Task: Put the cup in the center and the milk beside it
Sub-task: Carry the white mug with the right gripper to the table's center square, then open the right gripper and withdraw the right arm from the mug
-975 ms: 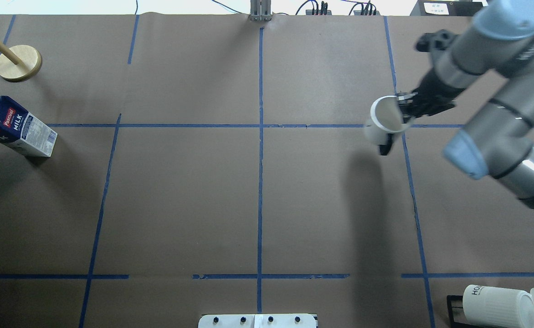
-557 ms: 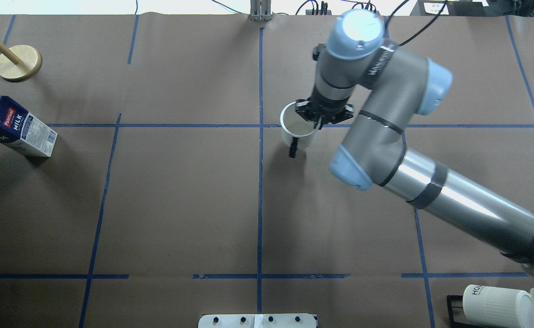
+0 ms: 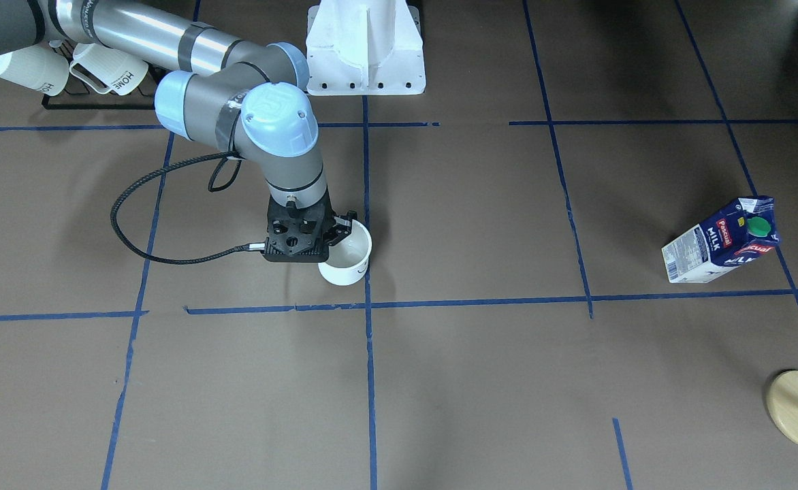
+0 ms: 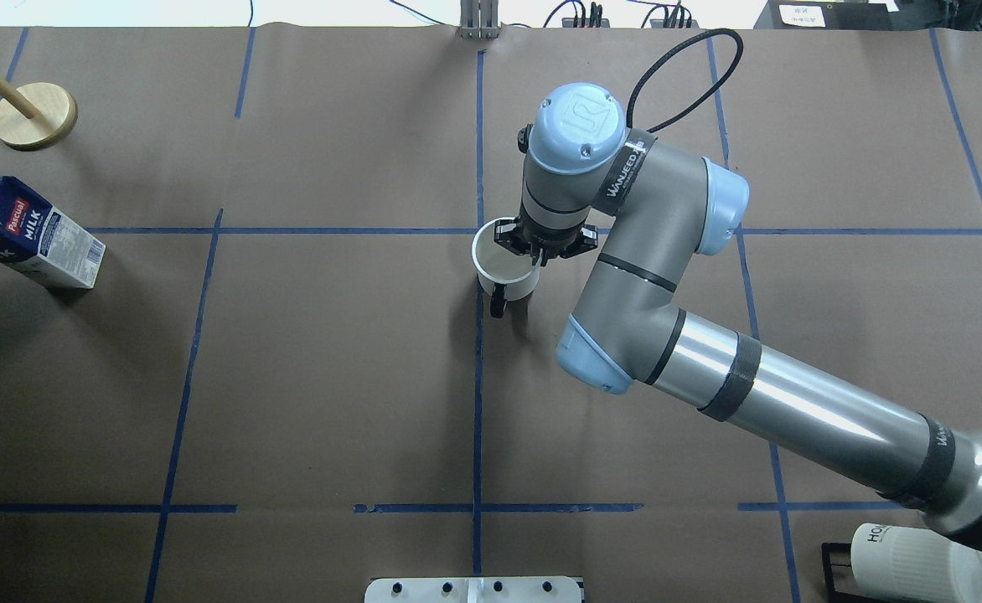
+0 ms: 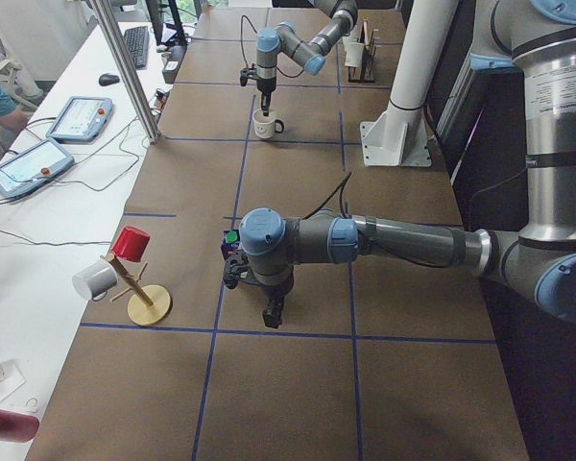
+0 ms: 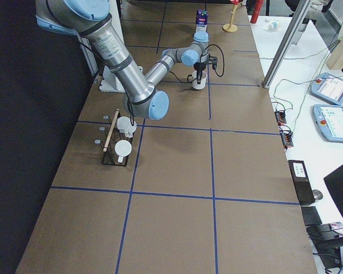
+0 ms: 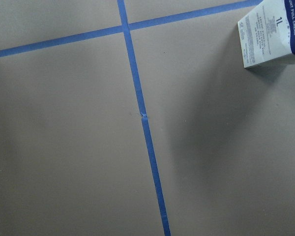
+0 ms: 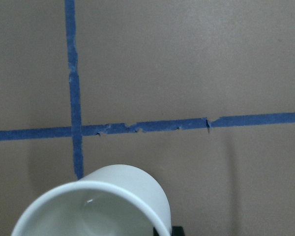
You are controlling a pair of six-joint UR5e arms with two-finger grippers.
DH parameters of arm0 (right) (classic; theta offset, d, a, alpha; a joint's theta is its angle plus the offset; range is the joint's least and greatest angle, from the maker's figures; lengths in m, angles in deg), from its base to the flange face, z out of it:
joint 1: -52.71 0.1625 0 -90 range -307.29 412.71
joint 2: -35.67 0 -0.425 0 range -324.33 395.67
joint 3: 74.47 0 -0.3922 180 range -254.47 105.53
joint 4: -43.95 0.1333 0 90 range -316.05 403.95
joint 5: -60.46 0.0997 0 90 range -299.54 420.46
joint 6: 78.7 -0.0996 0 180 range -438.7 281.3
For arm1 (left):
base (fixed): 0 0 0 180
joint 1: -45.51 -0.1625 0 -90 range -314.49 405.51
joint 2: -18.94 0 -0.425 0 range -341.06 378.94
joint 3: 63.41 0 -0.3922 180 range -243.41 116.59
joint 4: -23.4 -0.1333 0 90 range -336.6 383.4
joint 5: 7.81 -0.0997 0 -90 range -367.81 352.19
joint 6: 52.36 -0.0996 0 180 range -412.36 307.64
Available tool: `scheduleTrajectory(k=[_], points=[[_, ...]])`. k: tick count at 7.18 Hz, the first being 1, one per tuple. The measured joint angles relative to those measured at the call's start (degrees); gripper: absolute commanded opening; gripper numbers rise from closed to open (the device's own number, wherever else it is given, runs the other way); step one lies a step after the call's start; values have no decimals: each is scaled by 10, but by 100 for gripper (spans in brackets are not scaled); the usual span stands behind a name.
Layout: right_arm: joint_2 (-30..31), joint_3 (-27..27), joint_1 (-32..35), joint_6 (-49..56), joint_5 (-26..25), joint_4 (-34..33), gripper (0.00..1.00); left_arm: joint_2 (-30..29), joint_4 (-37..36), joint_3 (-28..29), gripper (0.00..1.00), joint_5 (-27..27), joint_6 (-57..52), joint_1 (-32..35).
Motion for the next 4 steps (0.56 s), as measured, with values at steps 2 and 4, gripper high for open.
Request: scheduleTrajectory(k=[2,4], points=[[0,8,-3,-1,-5,16,100,0,0,2,100,0,0,0],[-1,3,4,2,4,13,100,0,0,2,100,0,0,0]])
